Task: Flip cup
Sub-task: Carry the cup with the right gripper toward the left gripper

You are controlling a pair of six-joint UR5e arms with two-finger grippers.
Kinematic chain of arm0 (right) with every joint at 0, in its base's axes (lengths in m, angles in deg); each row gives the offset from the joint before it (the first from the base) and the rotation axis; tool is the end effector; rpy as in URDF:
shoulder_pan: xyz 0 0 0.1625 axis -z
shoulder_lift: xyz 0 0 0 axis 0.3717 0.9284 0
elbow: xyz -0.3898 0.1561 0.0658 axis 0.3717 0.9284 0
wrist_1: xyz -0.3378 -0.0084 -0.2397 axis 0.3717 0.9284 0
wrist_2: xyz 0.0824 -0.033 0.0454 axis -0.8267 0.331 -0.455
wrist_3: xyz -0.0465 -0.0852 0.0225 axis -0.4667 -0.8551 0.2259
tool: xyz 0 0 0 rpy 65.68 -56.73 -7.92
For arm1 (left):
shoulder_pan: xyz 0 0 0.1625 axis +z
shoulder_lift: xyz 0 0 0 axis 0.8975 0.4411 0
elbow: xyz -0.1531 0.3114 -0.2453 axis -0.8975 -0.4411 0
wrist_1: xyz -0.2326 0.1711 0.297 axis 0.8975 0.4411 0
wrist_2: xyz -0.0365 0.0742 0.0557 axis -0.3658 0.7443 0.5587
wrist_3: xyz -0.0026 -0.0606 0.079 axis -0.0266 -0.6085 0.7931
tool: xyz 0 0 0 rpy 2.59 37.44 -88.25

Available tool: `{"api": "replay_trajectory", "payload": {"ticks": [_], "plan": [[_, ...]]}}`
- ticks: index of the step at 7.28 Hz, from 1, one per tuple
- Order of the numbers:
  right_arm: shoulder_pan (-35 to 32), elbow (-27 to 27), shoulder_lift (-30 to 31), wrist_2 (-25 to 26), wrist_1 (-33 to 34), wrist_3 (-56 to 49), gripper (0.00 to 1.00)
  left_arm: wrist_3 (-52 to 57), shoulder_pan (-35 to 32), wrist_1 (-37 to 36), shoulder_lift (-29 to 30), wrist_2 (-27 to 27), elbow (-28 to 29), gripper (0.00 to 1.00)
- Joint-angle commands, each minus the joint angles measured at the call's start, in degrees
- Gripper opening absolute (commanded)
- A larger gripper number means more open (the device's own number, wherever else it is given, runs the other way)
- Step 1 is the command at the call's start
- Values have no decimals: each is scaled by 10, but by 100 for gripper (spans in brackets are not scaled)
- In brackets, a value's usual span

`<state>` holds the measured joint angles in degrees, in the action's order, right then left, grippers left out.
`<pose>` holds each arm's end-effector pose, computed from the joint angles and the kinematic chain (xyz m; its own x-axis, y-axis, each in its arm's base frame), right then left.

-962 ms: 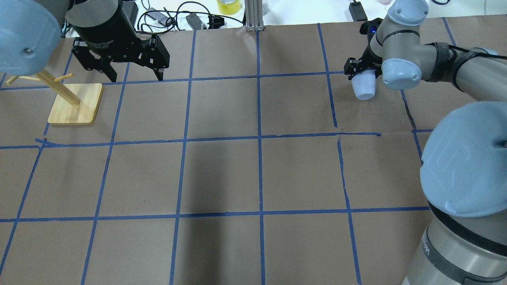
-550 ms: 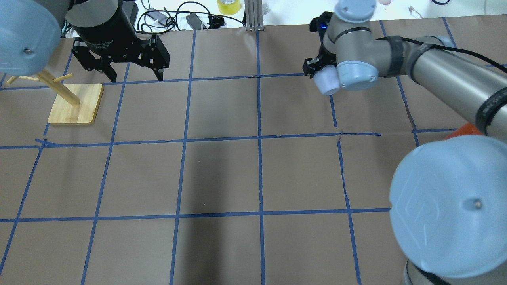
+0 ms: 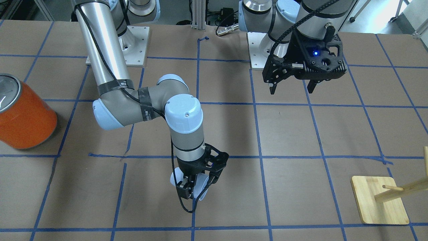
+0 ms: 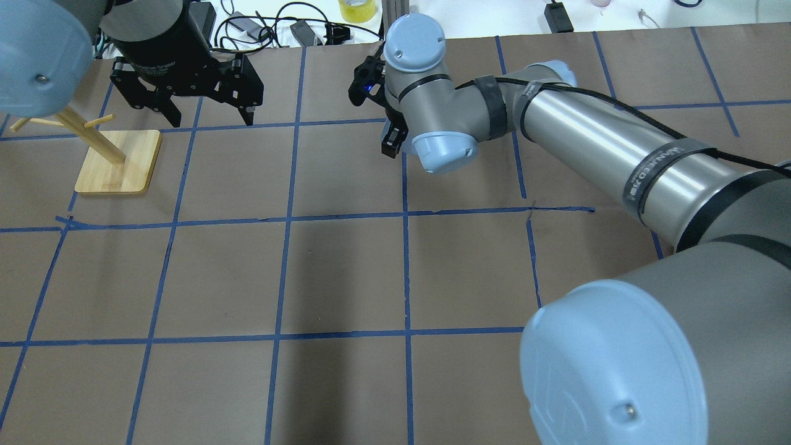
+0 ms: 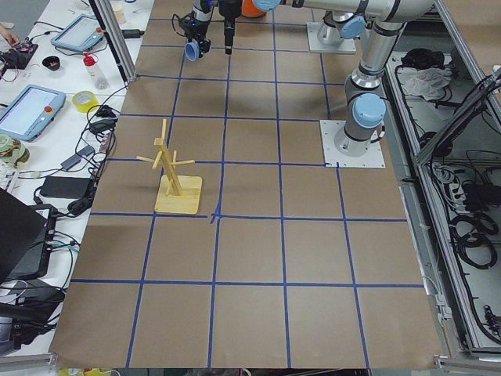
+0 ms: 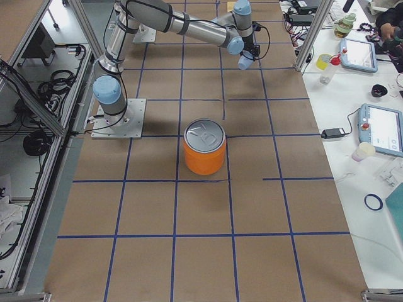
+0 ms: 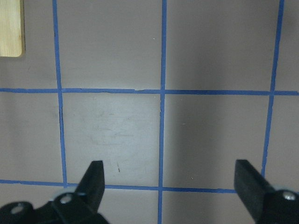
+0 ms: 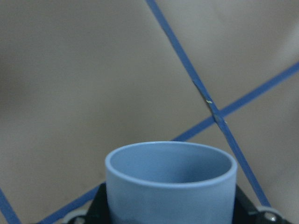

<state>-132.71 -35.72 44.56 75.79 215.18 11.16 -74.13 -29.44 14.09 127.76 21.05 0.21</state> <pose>0.3809 -0.6264 0.2486 -0.3793 -0.8985 0.2208 -0.9203 0.3416 -0.1909 -0.1555 -0.5091 0.5177 -0.9977 -0.0217 -0.0648 -0.0164 0.9965 -0.0815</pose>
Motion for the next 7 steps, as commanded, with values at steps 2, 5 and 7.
{"api": "replay_trajectory", "payload": {"ticks": [2, 5, 7], "plan": [[-47, -1, -21, -35, 21, -150, 10, 16, 12, 1, -4, 0, 0, 100], [-48, -6, -31, -67, 21, -175, 30, 35, 26, 5, -9, 0, 0, 100], [-49, -8, -35, -76, 19, -174, 42, 35, 26, 5, -10, 0, 0, 100]]}}
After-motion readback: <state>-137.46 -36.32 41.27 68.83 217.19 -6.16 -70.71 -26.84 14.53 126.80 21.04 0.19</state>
